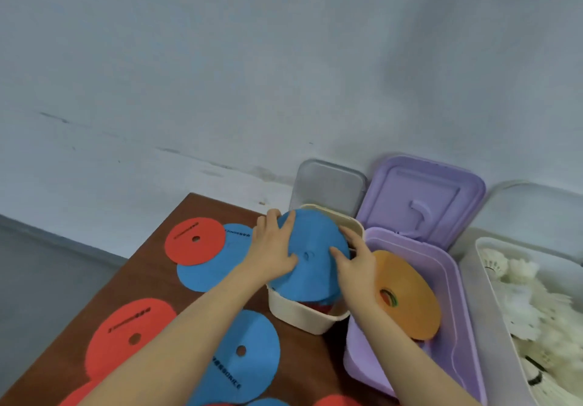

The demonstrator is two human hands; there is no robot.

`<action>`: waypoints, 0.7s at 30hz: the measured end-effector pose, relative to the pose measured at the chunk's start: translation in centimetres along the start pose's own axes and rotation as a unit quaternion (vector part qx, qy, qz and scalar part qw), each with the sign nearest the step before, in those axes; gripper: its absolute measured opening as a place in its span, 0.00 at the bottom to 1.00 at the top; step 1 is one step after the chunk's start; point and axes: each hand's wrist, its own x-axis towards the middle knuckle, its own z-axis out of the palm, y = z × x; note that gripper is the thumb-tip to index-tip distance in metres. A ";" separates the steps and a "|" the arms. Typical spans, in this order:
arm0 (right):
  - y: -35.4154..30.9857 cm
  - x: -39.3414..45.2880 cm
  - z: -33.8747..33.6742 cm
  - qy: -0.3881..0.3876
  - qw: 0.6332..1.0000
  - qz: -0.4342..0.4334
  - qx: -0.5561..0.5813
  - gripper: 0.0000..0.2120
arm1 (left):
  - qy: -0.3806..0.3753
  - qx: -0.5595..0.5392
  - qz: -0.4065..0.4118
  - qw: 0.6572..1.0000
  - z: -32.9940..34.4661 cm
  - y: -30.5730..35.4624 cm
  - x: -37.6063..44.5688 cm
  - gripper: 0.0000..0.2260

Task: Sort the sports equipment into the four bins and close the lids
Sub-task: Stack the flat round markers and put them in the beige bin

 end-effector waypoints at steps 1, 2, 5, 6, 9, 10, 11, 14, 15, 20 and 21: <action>0.7 0.3 0.2 0.008 1.000 0.019 -0.012 0.18 | -0.020 0.004 0.009 1.000 0.6 -0.1 0.8 0.37; 1.3 0.7 0.4 0.013 0.999 0.033 -0.025 0.18 | -0.038 0.010 0.019 0.999 1.2 -0.3 1.6 0.37; 3.0 1.3 0.2 0.013 0.994 0.041 -0.096 0.17 | -0.091 0.023 0.053 0.994 2.9 -0.5 3.5 0.36; 3.6 1.5 0.0 0.002 0.990 0.029 -0.139 0.17 | -0.105 0.032 0.062 0.992 3.4 -0.7 4.0 0.36; 5.0 2.0 -0.4 -0.046 0.948 -0.010 -0.314 0.19 | -0.127 0.091 0.088 0.984 4.8 -1.2 4.5 0.36; 5.3 1.9 -0.4 -0.057 0.935 -0.014 -0.351 0.19 | -0.125 0.111 0.095 0.981 5.2 -1.3 4.5 0.35; 5.3 1.7 -0.5 -0.064 0.924 -0.019 -0.377 0.19 | -0.126 0.122 0.101 0.979 5.5 -1.3 4.4 0.34; 5.3 0.7 -0.5 -0.076 0.903 -0.030 -0.422 0.21 | -0.136 0.131 0.119 0.975 5.8 -1.4 3.9 0.31; 5.2 0.5 -0.7 -0.083 0.901 -0.024 -0.426 0.22 | -0.131 0.121 0.117 0.977 5.8 -1.3 3.6 0.30; 4.4 -0.7 -2.6 -0.099 0.909 -0.019 -0.404 0.20 | -0.079 0.069 0.094 0.990 4.4 -0.4 1.3 0.26; 4.2 -1.3 -3.1 -0.095 0.914 -0.025 -0.393 0.19 | -0.069 0.064 0.095 0.991 4.1 -0.1 0.5 0.26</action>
